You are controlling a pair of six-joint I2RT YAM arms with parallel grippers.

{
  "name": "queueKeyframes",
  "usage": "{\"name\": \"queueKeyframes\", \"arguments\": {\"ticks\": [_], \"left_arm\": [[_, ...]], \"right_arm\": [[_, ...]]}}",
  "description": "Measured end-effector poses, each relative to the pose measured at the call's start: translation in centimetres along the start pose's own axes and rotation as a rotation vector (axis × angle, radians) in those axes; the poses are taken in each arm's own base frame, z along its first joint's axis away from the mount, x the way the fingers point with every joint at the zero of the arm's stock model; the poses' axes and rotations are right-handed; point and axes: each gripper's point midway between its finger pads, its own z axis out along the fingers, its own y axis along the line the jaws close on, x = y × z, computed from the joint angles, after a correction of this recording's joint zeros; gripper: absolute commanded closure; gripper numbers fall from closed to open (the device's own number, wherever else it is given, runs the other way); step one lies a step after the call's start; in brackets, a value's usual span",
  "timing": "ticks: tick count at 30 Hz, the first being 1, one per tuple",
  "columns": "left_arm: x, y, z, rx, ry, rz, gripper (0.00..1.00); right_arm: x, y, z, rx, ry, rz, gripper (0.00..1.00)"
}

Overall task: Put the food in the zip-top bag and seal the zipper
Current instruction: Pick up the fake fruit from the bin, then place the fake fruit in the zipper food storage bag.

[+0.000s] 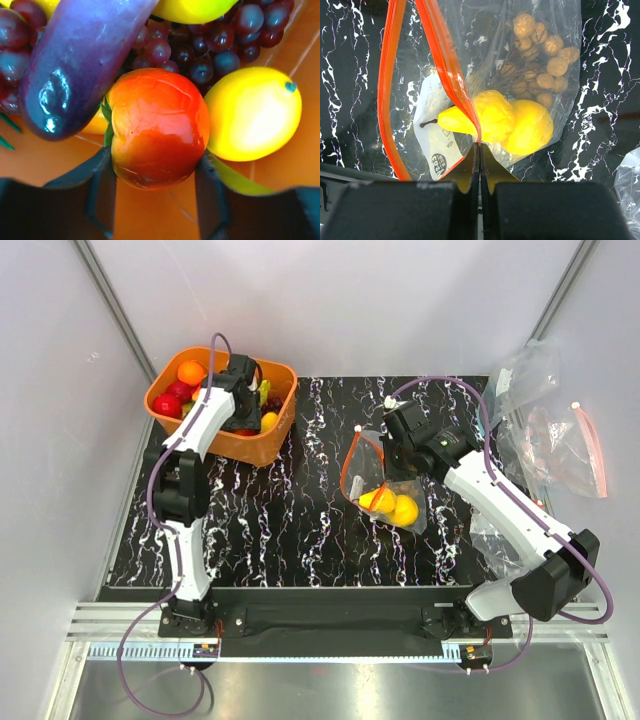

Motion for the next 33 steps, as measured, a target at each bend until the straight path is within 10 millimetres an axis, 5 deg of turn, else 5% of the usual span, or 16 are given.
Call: {"name": "queueKeyframes", "arguments": {"ticks": [4, 12, 16, 22, 28, 33], "left_arm": [[-0.5, 0.5, -1.5, 0.009, -0.063, -0.015, 0.7], [-4.8, 1.0, -11.4, 0.096, -0.365, -0.077, 0.68], [-4.9, -0.3, -14.7, 0.221, -0.437, -0.085, 0.66], [-0.7, -6.6, -16.1, 0.51, -0.391, -0.059, 0.61], [6.5, -19.0, -20.6, 0.826, -0.336, 0.11, 0.6], [11.0, -24.1, -24.0, 0.986, -0.314, 0.183, 0.6]], "right_arm": [[0.0, 0.0, 0.0, 0.0, 0.0, -0.003, 1.0], [0.0, 0.0, 0.0, -0.001, -0.001, -0.004, 1.0], [0.0, 0.0, 0.0, 0.0, -0.002, -0.004, 1.0], [-0.1, 0.0, 0.0, 0.0, -0.003, -0.007, 1.0], [-0.2, -0.1, -0.1, 0.003, -0.008, -0.006, 1.0], [-0.4, 0.0, -0.2, -0.001, -0.015, 0.001, 1.0]]}}
